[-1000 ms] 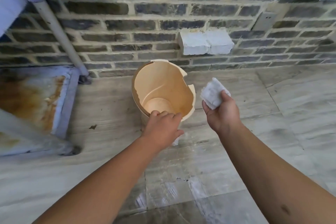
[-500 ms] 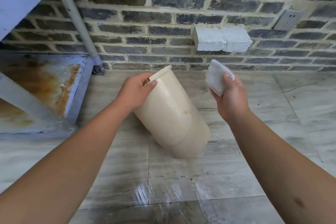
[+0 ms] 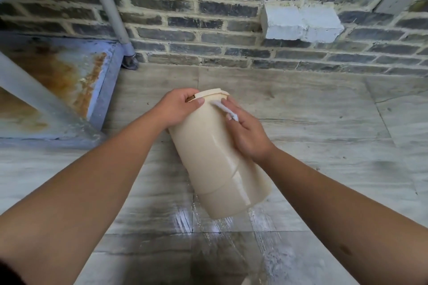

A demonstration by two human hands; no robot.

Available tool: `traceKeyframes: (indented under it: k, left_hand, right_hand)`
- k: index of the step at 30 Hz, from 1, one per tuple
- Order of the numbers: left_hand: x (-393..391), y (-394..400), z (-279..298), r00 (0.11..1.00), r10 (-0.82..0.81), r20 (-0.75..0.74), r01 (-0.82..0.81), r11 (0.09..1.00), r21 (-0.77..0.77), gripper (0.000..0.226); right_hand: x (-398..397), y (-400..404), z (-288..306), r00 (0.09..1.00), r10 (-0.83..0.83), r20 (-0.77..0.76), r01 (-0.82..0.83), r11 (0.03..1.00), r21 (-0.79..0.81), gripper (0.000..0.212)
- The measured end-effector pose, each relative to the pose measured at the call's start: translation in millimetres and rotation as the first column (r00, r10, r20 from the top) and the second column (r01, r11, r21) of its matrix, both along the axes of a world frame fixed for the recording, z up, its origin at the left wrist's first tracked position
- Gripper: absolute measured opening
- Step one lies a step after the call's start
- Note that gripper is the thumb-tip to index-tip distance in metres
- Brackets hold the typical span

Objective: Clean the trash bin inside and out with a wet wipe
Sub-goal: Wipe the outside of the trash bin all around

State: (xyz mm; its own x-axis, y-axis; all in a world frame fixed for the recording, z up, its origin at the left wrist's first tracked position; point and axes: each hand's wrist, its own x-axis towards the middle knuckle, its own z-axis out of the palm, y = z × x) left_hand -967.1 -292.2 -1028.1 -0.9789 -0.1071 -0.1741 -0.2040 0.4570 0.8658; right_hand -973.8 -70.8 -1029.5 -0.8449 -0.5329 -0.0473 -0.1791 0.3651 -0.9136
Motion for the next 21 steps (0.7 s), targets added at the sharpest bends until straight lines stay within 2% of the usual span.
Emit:
traceKeyframes:
  k: [3, 6, 9, 15, 18, 21]
  left_hand:
    - [-4.4, 8.5, -6.6, 0.998, 0.051, -0.032, -0.055, 0.989, -0.139, 0.022]
    - [-8.3, 15.4, -8.2, 0.995, 0.087, -0.052, -0.096, 0.968, -0.233, 0.027]
    - [-12.4, 20.5, -7.4, 0.994, 0.095, -0.061, -0.109, 0.947, -0.303, 0.033]
    - [-16.7, 21.0, -10.5, 0.994, 0.085, -0.073, -0.104, 0.938, -0.331, 0.03]
    - [-19.2, 20.3, -12.5, 0.995, 0.071, -0.065, -0.088, 0.945, -0.316, 0.026]
    - [-22.6, 20.9, -14.6, 0.997, 0.043, -0.061, -0.059, 0.956, -0.289, 0.032]
  right_hand:
    - [11.2, -5.8, -17.9, 0.967, 0.19, -0.171, -0.16, 0.971, 0.175, 0.044]
    - [8.9, -3.1, -18.9, 0.944, 0.232, -0.234, -0.183, 0.96, 0.211, 0.044]
    - [8.4, 6.2, -19.3, 0.889, 0.346, -0.301, -0.248, 0.915, 0.318, 0.047]
    - [38.8, 41.5, -33.7, 0.681, 0.588, -0.437, -0.362, 0.789, 0.497, 0.054]
    - [61.5, 54.1, -34.7, 0.542, 0.706, -0.456, -0.474, 0.705, 0.528, 0.054]
    - [90.0, 60.0, -35.9, 0.417, 0.793, -0.443, -0.549, 0.609, 0.573, 0.053]
